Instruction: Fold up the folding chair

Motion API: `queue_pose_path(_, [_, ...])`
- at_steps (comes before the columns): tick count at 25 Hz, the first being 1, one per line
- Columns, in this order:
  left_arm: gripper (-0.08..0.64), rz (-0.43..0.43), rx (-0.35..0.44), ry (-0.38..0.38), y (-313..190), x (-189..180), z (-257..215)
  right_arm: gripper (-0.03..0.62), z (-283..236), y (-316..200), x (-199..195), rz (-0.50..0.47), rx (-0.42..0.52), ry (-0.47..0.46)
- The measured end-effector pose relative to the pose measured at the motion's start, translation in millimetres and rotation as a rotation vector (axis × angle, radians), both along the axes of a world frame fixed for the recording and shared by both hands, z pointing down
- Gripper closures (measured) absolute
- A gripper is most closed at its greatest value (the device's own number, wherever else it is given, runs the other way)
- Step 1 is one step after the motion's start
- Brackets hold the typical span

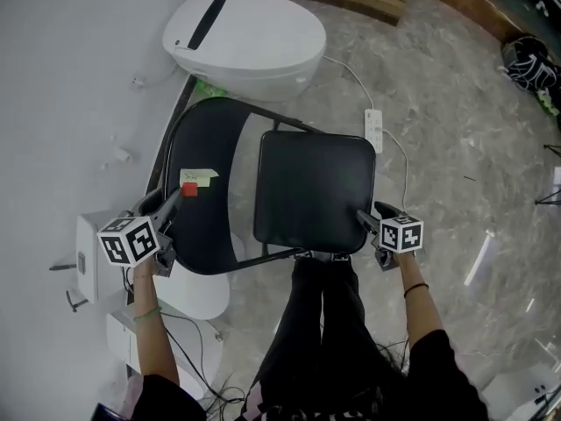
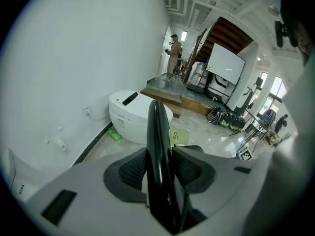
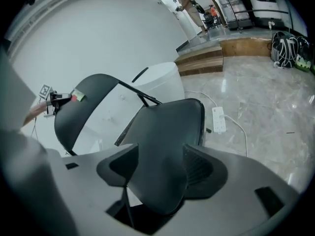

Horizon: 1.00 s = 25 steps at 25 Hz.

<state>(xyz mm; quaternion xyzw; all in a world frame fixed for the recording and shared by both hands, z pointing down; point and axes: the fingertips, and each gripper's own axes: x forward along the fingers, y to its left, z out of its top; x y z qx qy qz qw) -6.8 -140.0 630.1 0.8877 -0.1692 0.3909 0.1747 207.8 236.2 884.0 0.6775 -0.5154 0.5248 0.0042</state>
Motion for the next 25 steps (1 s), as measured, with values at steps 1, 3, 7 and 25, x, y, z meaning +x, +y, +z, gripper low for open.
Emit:
queue_pose_path(1, [0.403,-0.001,0.006,-0.007,-0.4,0.3,0.5,0.324,12.0,2.9,3.6,0.002,-0.01,-0.003])
queue_pose_path(3, [0.403,0.001,0.019,-0.022,-1.2,1.1,1.2,0.307,35.4,8.1,10.6,0.019,-0.025,-0.017])
queue_pose_path(7, [0.403,0.009,0.043,-0.021,1.0,3.9,4.2,0.296,77.6,19.0,13.9,0.032,-0.037,-0.09])
queue_pose_path(25, [0.402,0.049,0.088,0.004,1.6,7.5,1.2,0.296,136.3,3.2,3.1,-0.097,0.201,-0.467])
